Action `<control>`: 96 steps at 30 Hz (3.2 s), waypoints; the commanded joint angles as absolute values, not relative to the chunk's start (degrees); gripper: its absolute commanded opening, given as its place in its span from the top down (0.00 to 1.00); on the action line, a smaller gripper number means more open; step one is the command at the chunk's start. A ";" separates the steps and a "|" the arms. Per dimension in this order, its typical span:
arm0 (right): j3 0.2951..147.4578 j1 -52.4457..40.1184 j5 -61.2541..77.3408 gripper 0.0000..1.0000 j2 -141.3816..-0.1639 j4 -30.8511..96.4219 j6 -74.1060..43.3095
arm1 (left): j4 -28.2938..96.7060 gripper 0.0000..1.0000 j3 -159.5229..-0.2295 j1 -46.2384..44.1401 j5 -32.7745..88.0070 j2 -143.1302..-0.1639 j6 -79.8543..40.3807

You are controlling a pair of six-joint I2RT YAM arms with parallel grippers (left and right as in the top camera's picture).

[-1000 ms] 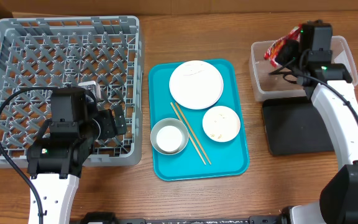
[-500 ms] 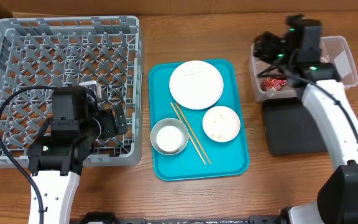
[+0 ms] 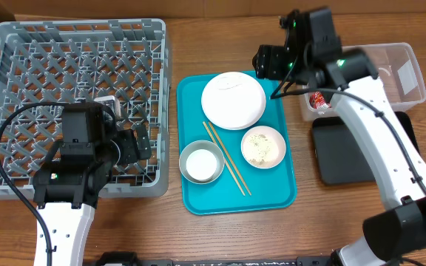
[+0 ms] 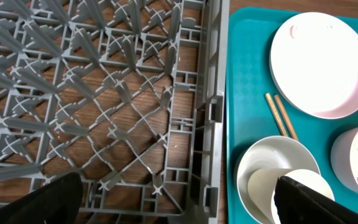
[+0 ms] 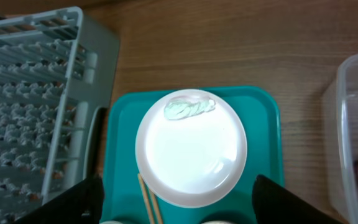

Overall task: Sort waste into correct bins and load items into the dishwasher
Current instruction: 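Return the right gripper to the plate and grasp the white tissue, then carry the tissue right and drop it into the clear bin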

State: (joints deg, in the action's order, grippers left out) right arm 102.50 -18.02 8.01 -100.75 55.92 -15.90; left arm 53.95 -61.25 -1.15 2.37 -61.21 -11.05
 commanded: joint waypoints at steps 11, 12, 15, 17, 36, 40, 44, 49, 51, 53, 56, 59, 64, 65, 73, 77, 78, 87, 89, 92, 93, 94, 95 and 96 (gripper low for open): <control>110.65 -20.67 7.35 0.17 -118.83 44.75 -19.49 | 53.71 0.00 -62.67 -1.54 3.01 -61.45 -11.84; 110.65 -21.21 7.33 0.18 -120.38 44.49 -19.90 | 53.71 0.00 -62.70 -1.54 3.03 -61.45 -11.84; 110.63 -22.44 7.20 0.24 -123.35 43.53 -20.08 | 53.71 0.00 -62.67 -1.54 3.01 -61.45 -11.84; 110.63 -23.22 5.41 0.25 -124.99 43.51 -22.17 | 53.71 0.00 -62.70 -1.54 3.01 -61.45 -11.84; 110.52 -25.04 -1.06 0.30 -133.67 39.88 -44.01 | 53.74 0.00 -62.67 -1.54 3.03 -61.45 -11.84; 110.52 -25.08 -0.95 0.30 -136.05 39.97 -45.45 | 53.74 0.00 -62.67 -1.54 3.03 -61.45 -11.84; 110.52 -25.06 -1.04 0.36 -136.49 39.92 -45.45 | 53.71 0.00 -62.67 -1.54 3.01 -61.45 -11.84; 110.28 -25.06 -1.06 0.57 -136.49 42.46 -45.45 | 53.69 0.00 -62.67 -1.54 3.01 -61.45 -11.84; 110.28 -25.06 -1.04 0.67 -136.49 44.64 -45.43 | 53.71 0.00 -62.67 -1.54 3.01 -61.45 -11.84; 110.28 -25.06 -0.93 0.76 -136.46 46.37 -45.43 | 53.69 0.00 -62.67 -1.54 3.01 -61.45 -11.81; 110.39 -24.60 0.05 0.96 -135.57 52.12 -44.93 | 53.71 0.00 -62.67 -1.54 3.01 -61.45 -11.81; 110.39 -23.75 0.05 0.96 -133.27 56.42 -42.09 | 53.71 0.00 -62.67 -1.54 3.01 -61.45 -11.81; 110.39 -22.20 0.08 0.96 -124.09 61.32 -34.41 | 53.69 0.00 -62.67 -1.54 3.01 -61.45 -11.81; 110.39 -21.91 0.05 0.96 -121.91 61.93 -32.40 | 53.69 0.00 -62.67 -1.54 2.98 -61.45 -11.81; 110.39 -12.40 -0.14 0.96 -109.10 67.92 -20.25 | 53.69 0.00 -62.67 -1.54 3.01 -61.45 -11.84; 110.19 -4.16 0.10 0.96 -110.24 71.61 -10.26 | 53.71 0.00 -62.67 -1.54 3.03 -61.45 -11.84; 110.17 -3.29 0.05 0.96 -110.56 72.01 -9.15 | 53.71 0.00 -62.67 -1.54 3.03 -61.45 -11.84; 107.57 3.33 0.08 0.74 -112.20 71.11 -7.27 | 53.32 0.00 -62.67 -1.54 3.01 -61.45 -11.84; 108.40 3.40 0.19 0.67 -109.80 72.14 -7.46 | 53.32 0.00 -62.67 -1.54 3.01 -61.45 -11.84; 108.51 3.40 2.31 0.57 -104.40 72.05 -7.51 | 53.34 0.00 -62.67 -1.54 3.03 -61.45 -11.84; 108.51 3.40 3.97 0.56 -102.61 72.82 -7.68 | 53.34 0.00 -62.67 -1.54 3.03 -61.45 -11.84; 108.49 3.40 5.34 0.56 -101.49 73.58 -7.68 | 53.34 0.00 -62.67 -1.54 3.01 -61.45 -11.84; 108.49 3.40 7.01 0.56 -100.03 74.91 -7.68 | 53.36 0.00 -62.67 -1.54 3.01 -61.45 -11.84; 108.42 3.40 8.56 0.57 -98.39 76.79 -7.73 | 53.39 0.00 -62.67 -1.54 3.01 -61.45 -11.84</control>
State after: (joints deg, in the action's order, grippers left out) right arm 107.24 3.33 3.79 -104.81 74.65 -7.53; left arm 53.56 -61.25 -1.15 2.37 -61.21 -11.05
